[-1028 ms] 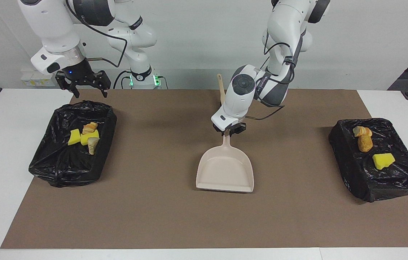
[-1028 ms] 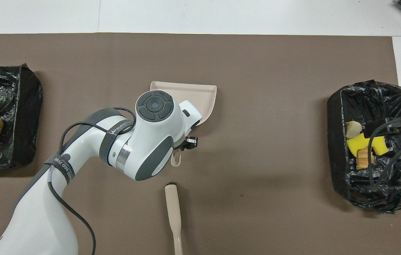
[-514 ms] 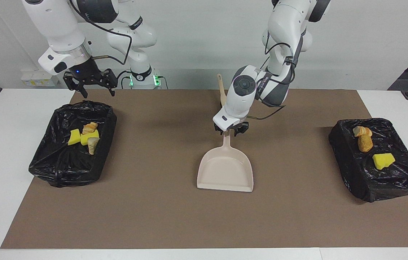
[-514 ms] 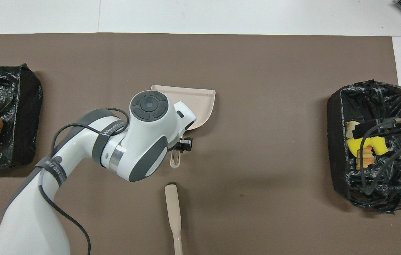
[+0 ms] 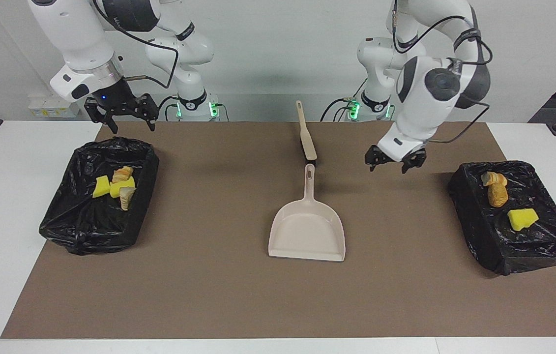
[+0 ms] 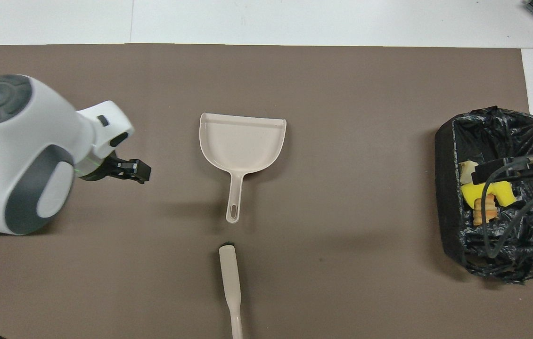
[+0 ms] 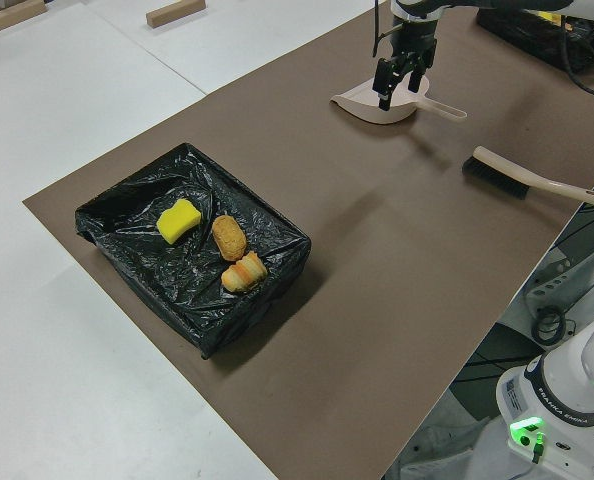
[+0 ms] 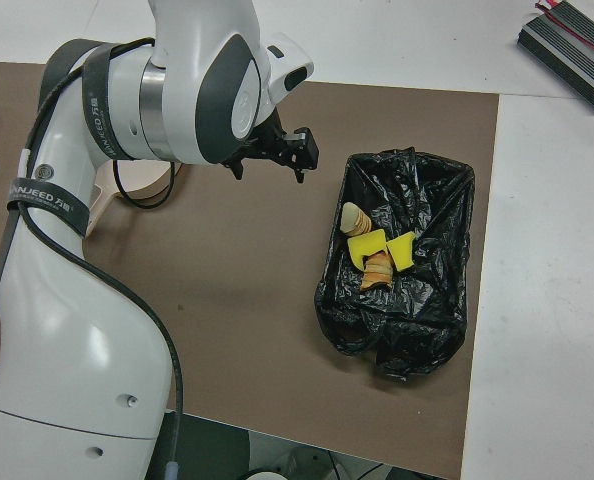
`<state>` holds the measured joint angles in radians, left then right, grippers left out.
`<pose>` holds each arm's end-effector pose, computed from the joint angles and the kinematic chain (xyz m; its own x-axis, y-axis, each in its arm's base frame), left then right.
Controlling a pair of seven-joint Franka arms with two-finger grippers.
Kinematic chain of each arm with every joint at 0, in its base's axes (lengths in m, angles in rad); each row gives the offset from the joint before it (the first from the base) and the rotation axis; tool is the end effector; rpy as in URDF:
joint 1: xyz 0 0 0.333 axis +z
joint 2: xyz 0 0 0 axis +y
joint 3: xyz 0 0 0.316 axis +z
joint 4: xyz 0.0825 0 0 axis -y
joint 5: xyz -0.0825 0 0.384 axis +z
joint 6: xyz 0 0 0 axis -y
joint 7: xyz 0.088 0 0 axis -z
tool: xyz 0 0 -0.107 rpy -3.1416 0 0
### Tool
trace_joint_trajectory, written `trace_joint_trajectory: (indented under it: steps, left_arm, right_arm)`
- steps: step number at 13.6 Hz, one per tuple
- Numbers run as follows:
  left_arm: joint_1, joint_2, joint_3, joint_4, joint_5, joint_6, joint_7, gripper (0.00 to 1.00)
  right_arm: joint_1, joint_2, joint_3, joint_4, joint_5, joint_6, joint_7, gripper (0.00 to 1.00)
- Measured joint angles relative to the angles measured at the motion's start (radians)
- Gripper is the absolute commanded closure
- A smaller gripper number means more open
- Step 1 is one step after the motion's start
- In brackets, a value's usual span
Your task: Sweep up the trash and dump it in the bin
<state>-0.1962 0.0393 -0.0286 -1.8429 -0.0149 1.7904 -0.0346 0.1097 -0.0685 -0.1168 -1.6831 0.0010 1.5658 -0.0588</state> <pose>0.5491 -0.1267 0.4918 0.9784 -0.1850 -0.0922 -0.1847 -0.9827 0.0121 0.5307 -0.0057 0.6081 0.9974 0.0524 -0.0486 0.0518 -0.9986 -0.0118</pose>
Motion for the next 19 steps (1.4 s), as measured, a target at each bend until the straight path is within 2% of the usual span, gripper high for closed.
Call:
trace_joint_trajectory:
  steps: [3, 10, 19]
  left_arm:
    - [0.083, -0.056, 0.023, 0.02, -0.001, -0.032, 0.151, 0.0]
    - [0.085, -0.063, 0.064, 0.313, -0.001, -0.29, 0.209, 0.0]
    - [0.084, -0.055, 0.063, 0.335, -0.001, -0.295, 0.212, 0.0]
  right_arm:
    - [-0.005, 0.0, -0.001, 0.003, -0.028, 0.003, -0.019, 0.0]
    - [-0.074, 0.027, -0.001, 0.035, -0.033, 0.015, -0.036, 0.0]
    - [-0.072, 0.028, 0.009, 0.048, -0.026, -0.002, -0.006, 0.0]
